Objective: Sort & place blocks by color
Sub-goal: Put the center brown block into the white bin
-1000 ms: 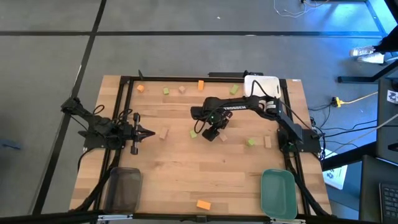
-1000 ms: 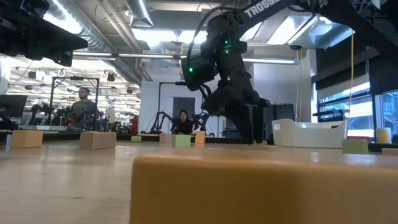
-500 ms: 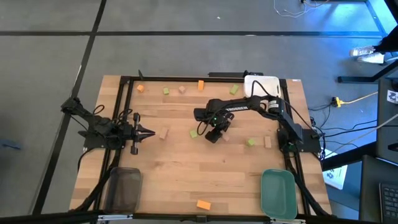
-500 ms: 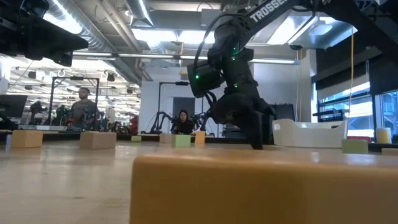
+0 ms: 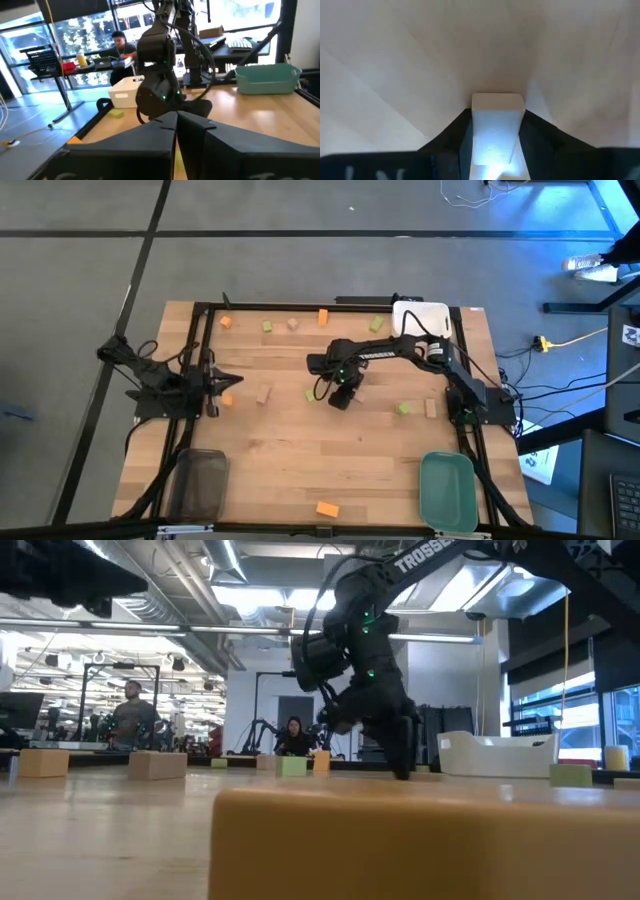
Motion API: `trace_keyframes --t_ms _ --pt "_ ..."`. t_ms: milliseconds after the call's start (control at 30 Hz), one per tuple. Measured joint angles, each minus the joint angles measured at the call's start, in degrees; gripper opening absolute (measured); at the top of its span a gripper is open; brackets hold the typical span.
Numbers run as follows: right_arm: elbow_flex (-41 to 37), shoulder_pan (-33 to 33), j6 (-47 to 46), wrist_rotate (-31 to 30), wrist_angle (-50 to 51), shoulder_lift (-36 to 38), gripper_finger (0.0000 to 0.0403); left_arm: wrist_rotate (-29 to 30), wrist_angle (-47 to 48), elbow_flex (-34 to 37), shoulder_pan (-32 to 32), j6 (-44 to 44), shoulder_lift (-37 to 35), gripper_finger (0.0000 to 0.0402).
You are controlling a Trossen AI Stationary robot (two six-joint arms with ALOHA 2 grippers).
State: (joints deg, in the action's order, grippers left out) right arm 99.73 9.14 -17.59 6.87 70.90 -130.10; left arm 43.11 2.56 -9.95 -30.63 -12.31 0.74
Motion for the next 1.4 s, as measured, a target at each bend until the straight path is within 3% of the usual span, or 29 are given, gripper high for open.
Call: trace_keyframes --t_ms 167,267,433,567,867,1167,1400 --pt "6.35 0.09 0.28 -0.70 4.58 -0.01 0.0125 4.73 6.82 -5.52 0.00 5.04 3.73 0.0001" --pt "11.87 0.17 0.11 -4.17 9.11 0.01 0.0125 7.38 10.54 -8.69 0.00 7.61 7.74 0.0007" --pt "21.66 2.00 -2.95 -11.84 19.05 0.10 0.0125 7.35 16.24 -14.61 0.02 12.86 15.31 0.0016" --pt "25.58 4.61 -6.24 -14.15 19.13 1.92 0.0125 7.29 20.21 -19.62 1.06 19.67 21.48 0.0021" --pt "25.59 12.67 -10.13 -17.29 19.06 7.77 0.0125 5.32 32.69 -28.75 7.24 35.49 31.12 0.0019" --pt "25.54 25.53 -1.45 -18.86 19.08 8.17 0.0125 -2.07 33.03 -29.73 15.69 37.58 36.70 0.0005" --pt "25.52 37.26 4.51 -15.06 19.10 8.17 0.0125 -2.33 32.33 -29.73 21.41 39.18 38.81 0.0002"
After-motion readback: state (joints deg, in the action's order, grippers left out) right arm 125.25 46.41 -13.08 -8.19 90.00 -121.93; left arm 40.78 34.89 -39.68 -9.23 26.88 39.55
